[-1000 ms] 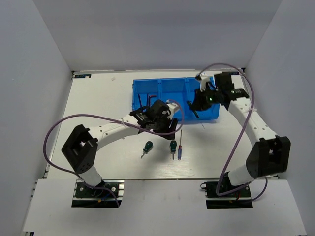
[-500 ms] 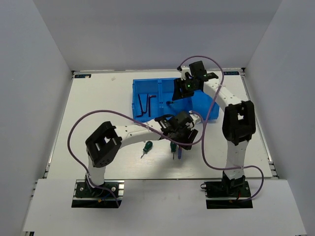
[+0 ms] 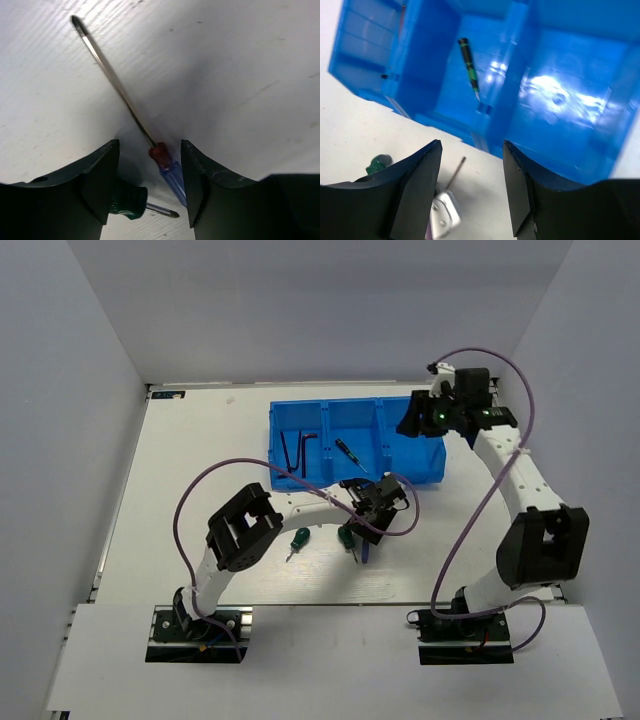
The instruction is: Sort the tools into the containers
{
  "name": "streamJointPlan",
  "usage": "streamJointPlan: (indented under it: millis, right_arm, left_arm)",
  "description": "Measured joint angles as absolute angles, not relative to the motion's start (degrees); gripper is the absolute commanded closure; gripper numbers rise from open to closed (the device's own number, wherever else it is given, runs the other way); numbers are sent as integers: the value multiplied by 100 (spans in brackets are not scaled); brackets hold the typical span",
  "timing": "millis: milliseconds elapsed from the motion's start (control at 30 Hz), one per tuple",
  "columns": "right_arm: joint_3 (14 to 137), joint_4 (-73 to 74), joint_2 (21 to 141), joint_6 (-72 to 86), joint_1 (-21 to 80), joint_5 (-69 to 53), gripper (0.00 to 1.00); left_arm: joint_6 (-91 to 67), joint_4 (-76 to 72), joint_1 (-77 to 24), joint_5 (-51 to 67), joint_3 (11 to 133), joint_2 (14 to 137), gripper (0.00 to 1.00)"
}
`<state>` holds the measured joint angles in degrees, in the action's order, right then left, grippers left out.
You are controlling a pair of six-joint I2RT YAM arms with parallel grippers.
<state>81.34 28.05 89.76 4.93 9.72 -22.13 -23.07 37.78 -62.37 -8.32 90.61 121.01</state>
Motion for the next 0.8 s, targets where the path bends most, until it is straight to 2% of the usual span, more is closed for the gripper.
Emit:
streamJointPlan:
  millis: [100,133,200,233,333,400,433,667,700,767,800]
  right_arm:
    - [7747,2818,8667,484,622,-2228,42]
    - [7592,2816,8591,484,519,-2252,42]
    - [7293,2849,8458,484,351,-2274,42]
    - [7137,2869,8385,484,266,-2292,42]
    - [6879,2995,8193,473,51,-2364,45]
    - [6799,3046,8040,416,-99,-2434,64]
    - [6757,3079,7940,370,-183,-2462,100]
    - [5878,3382,7146,-622,-497,-2797,100]
    - [5695,3463,7076,-795,-504,-2882,98]
    - [5347,3623,6980,-1081,-508,-3013,53]
    - [5240,3736,6965,-1184,-510,-3087,35]
  left_arm:
    - [-2329,3896,-6239,-1013,9133,12164,43]
    - [-2335,3924,-6239,-1033,9164,12191,54]
    - [-2366,3959,-6239,-1050,9240,12243,69]
    - [-2362,3970,-6237,-1050,9264,12258,81]
    - [-2351,4023,-6239,-1050,9347,12296,87]
    - [-2355,4073,-6237,-1066,9441,12333,89]
    - [-2355,4143,-6226,-1100,9494,12339,90]
    - [-2340,4550,-5839,-1450,10549,12339,90]
    - [-2335,4578,-5721,-1481,10777,12344,90]
    - [-2316,4587,-5454,-1594,11196,12370,90]
    - [-2307,4593,-5301,-1640,11406,12403,89]
